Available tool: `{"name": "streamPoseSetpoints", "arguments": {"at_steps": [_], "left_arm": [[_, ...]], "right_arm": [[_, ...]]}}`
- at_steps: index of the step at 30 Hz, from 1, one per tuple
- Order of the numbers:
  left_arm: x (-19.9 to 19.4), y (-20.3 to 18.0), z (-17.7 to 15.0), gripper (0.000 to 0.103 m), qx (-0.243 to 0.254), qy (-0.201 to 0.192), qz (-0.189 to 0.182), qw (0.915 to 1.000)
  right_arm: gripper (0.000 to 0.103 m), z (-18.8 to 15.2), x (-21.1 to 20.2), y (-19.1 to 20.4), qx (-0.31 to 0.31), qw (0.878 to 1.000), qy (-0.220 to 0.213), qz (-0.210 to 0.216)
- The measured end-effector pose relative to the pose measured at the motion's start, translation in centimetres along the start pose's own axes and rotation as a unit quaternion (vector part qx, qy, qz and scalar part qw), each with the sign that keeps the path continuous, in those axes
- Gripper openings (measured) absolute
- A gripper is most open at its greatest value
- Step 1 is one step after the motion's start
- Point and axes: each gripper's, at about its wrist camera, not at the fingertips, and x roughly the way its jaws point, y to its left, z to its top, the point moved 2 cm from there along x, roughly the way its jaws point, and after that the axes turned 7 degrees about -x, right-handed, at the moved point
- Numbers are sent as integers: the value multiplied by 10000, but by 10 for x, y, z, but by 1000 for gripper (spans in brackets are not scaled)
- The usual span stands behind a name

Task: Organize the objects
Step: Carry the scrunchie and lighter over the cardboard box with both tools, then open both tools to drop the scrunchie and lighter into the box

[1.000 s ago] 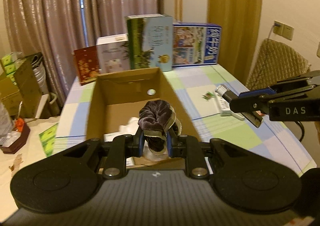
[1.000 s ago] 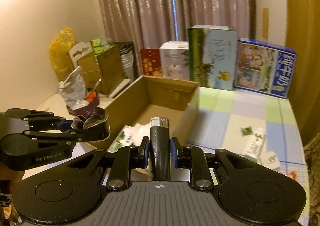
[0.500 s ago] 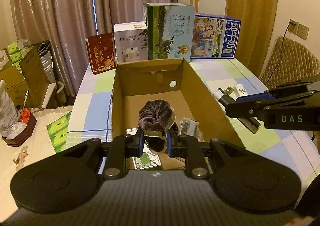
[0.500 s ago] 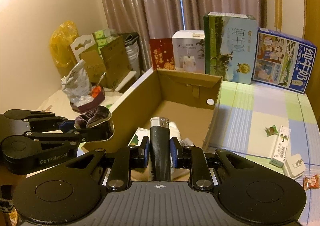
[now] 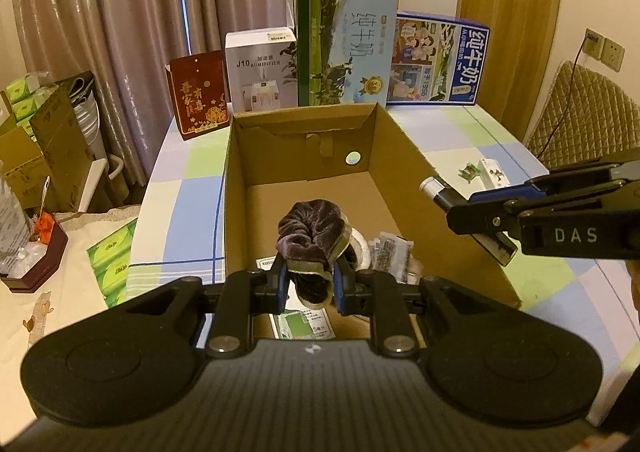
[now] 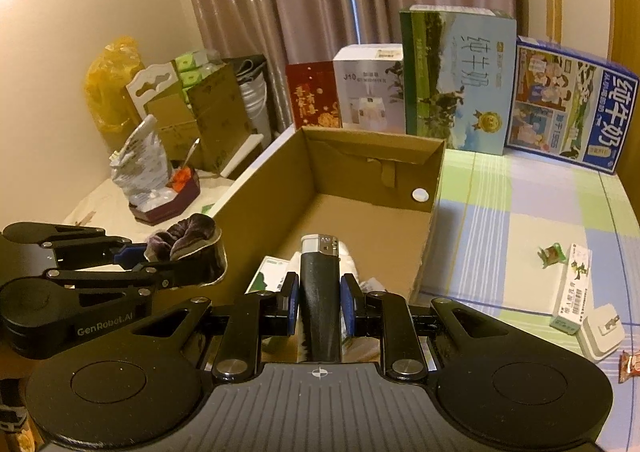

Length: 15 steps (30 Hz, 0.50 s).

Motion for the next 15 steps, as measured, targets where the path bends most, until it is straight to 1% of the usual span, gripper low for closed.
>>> {"name": "streamPoseSetpoints", "arguments": {"at_steps": [6,8,9,10,12,15], "left_arm": [[25,2,3,18,5,112,-38,9999],[34,3,3,22,11,154,-53,9999],[39,3,3,29,25,161,-46,9999],[42,4,3,31,42,149,-26,9999],[48,5,2,31,60,185,66,9998],[45,10,0,31,-33,158,45,9999]], "right_arm": [[19,4,15,-12,147,9999,26,2],[19,4,19,-15,195,9998,29,6],[19,4,21,-16,219,9998,34,12],[19,4,23,-17,241,9997,44,17],[19,3,25,-19,285,9996,57,28],[19,1,26,-19,300,9995,67,49]]}}
